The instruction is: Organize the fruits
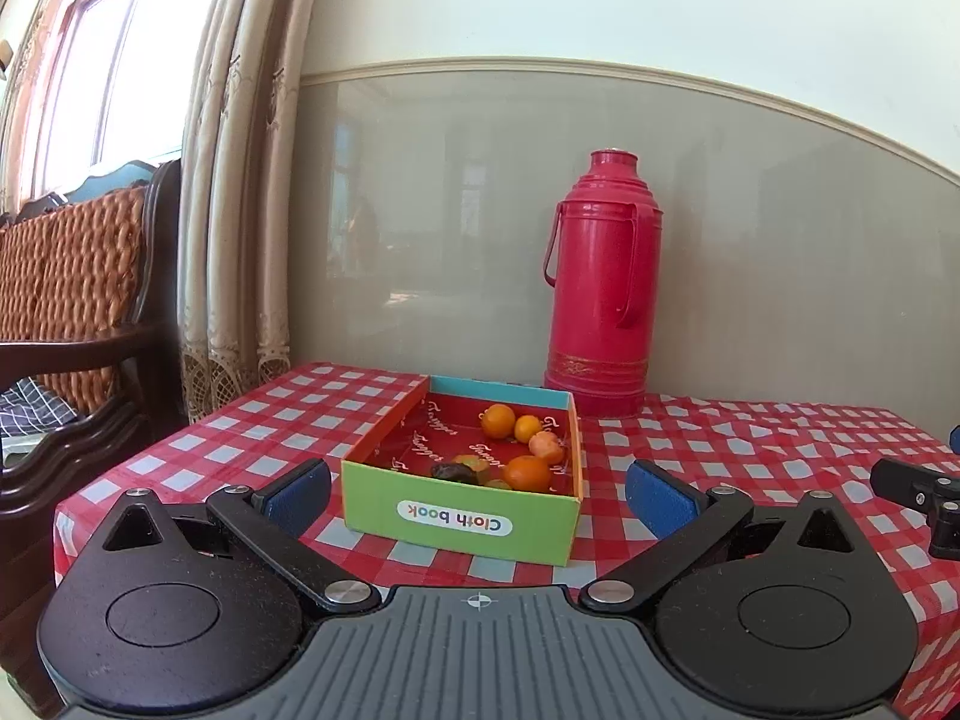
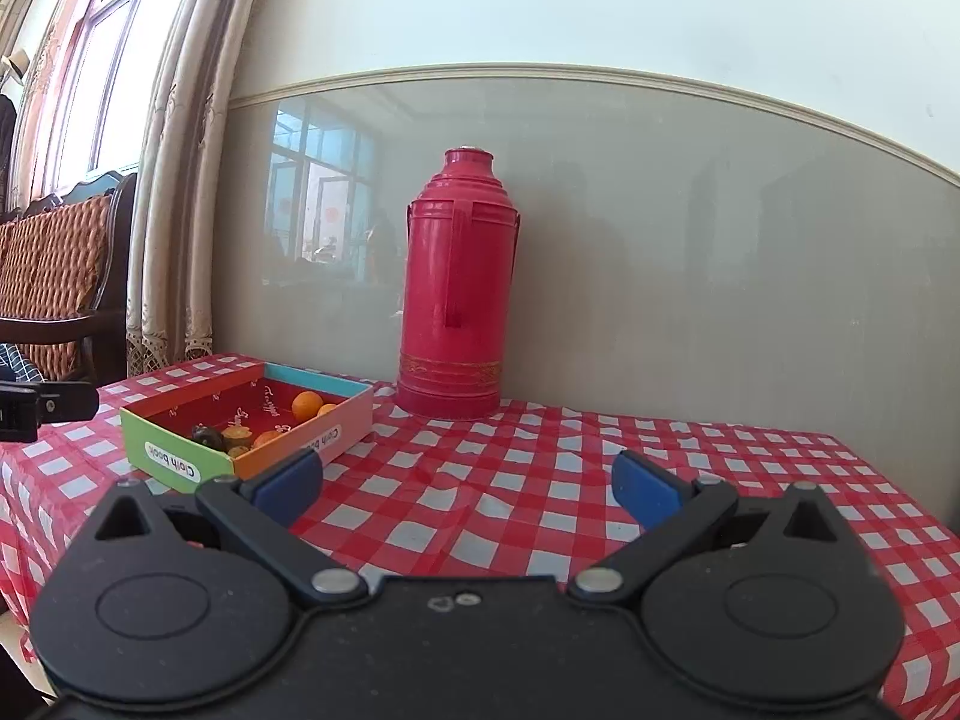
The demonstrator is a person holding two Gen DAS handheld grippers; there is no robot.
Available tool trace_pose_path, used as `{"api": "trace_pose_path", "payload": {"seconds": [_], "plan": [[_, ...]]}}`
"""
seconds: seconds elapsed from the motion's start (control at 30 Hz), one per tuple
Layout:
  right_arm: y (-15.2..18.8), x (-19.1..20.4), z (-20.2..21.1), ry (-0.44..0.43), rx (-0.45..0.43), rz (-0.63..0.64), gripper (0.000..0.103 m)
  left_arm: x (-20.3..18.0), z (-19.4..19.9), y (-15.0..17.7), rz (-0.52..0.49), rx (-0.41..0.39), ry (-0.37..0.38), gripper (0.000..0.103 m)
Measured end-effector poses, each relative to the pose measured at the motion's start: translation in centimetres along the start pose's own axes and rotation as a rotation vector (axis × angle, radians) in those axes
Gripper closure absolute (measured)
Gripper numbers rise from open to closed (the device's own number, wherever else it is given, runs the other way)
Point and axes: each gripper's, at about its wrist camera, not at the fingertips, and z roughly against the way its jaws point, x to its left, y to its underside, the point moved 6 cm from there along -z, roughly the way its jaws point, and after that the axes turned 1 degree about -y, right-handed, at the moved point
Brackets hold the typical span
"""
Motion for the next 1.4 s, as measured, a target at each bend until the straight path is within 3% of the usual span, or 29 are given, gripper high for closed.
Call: {"api": "trace_pose_path", "payload": {"seconds": [1.4], "plan": [[-0.05, -0.25, 0.08, 0.001, -0.001, -0.012, 0.006, -0.11, 0.11, -0.15, -0.026, 0.001, -0.003, 0.0]]}}
